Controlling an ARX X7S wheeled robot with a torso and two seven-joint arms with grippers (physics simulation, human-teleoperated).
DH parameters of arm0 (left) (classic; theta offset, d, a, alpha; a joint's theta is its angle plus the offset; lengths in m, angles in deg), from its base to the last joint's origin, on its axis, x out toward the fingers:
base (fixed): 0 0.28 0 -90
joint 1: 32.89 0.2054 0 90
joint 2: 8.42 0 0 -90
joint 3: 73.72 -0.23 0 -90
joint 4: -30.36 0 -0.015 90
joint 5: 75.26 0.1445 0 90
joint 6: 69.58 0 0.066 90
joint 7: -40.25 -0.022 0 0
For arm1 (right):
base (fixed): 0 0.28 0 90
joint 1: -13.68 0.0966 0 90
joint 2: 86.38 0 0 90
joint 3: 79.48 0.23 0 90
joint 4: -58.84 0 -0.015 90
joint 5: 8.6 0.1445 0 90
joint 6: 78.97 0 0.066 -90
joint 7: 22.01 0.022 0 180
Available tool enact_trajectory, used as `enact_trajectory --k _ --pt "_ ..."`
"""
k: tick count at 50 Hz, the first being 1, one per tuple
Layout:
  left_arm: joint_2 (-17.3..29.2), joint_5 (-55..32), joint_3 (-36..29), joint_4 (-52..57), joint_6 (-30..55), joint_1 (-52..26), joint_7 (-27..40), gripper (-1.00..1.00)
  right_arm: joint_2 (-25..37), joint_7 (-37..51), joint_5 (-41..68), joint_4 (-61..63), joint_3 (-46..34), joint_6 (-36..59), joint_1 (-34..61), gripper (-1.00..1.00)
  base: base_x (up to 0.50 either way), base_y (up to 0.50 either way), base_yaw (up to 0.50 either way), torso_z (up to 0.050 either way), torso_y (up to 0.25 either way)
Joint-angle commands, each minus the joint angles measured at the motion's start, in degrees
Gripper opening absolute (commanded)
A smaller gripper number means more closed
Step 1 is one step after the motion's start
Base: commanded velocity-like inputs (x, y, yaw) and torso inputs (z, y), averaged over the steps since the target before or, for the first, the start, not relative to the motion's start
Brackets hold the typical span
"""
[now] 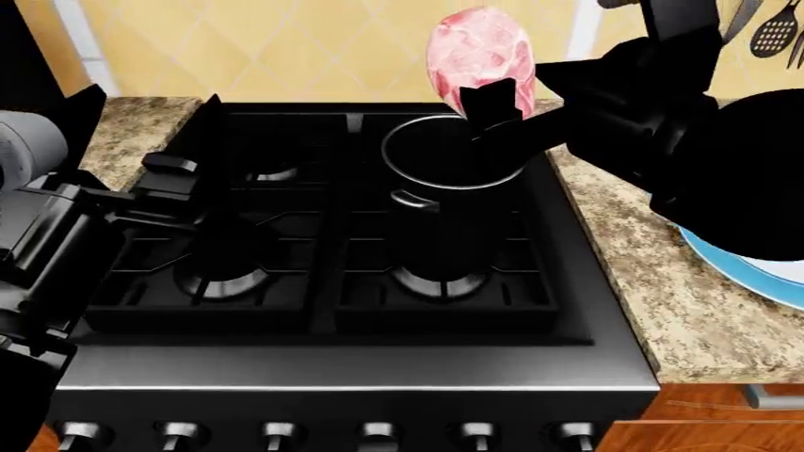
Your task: Frozen meat rests on a plate on the counter. Retrieve the meat and place it in a pot on a burner. Then turn the burner on.
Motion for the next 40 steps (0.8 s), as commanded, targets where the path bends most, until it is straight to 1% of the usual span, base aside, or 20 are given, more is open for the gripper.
enact_trajectory --k 1,10,24,31,40 --pt "-0.36 1.33 -0.49 -0.68 -0.79 0.85 -1.04 1.0 -1.1 -2.72 -3.05 -3.46 -1.75 1.37 2.1 -1.0 0.0 0.0 0.0 0.0 0.01" --pt "-0.76 2.63 -0.95 -1.59 -1.53 1.58 -1.95 1.0 -2.82 -6.59 -5.42 -9.62 -4.79 3.14 5.44 -1.0 0.0 0.0 0.0 0.0 0.0" --pt "-1.34 4.71 -1.73 -3.72 -2.87 2.54 -3.97 1.0 -5.71 -12.92 -10.43 -18.41 -8.69 3.19 10.03 -1.0 0.0 0.0 0.0 0.0 0.0" --pt "-1.56 5.52 -2.19 -4.49 -3.33 2.74 -4.58 1.0 -6.4 -14.28 -10.87 -21.36 -9.68 3.72 10.89 -1.0 0.0 0.0 0.0 0.0 0.0" --pt "-2.15 7.36 -3.54 -6.28 -4.01 2.17 -5.75 1.0 -8.01 -18.36 -13.03 -27.01 -11.9 3.41 12.25 -1.0 0.0 0.0 0.0 0.0 0.001"
